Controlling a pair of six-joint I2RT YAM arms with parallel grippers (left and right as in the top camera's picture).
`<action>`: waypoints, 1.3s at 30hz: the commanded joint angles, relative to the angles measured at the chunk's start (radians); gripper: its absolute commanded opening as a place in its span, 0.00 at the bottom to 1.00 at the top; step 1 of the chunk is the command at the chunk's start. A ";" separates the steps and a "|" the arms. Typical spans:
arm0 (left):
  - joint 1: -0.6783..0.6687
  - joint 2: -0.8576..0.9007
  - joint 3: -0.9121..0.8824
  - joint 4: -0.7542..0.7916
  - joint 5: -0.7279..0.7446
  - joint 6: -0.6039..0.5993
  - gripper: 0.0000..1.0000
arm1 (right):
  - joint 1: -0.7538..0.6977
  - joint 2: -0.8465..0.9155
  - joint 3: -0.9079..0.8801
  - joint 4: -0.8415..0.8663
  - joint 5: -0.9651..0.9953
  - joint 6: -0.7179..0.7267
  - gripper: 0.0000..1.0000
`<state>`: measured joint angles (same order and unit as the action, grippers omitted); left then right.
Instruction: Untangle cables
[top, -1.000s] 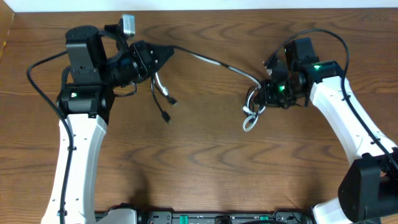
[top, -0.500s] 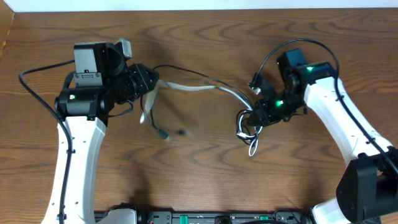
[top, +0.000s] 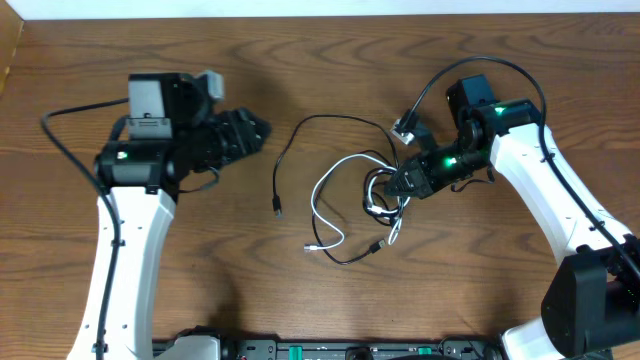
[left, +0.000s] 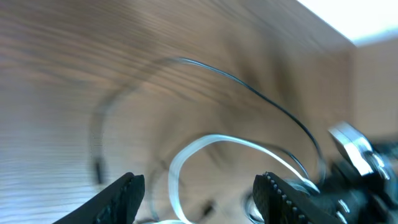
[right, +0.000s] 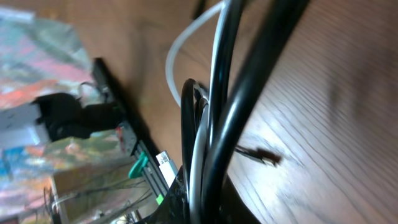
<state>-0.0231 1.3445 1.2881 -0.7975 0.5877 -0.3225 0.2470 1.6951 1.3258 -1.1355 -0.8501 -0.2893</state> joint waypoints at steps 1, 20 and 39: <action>-0.067 0.010 0.025 -0.004 0.286 0.140 0.61 | -0.002 0.005 -0.005 -0.001 -0.206 -0.207 0.01; -0.206 0.026 0.025 0.073 0.303 0.245 0.60 | -0.011 0.005 -0.005 0.288 -0.712 -0.341 0.01; -0.239 0.069 0.025 0.197 0.351 0.469 0.53 | -0.017 0.005 -0.005 0.519 -0.672 -0.043 0.01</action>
<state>-0.2687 1.4067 1.2896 -0.6079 0.8875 -0.0086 0.2245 1.6951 1.3159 -0.6193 -1.4906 -0.3683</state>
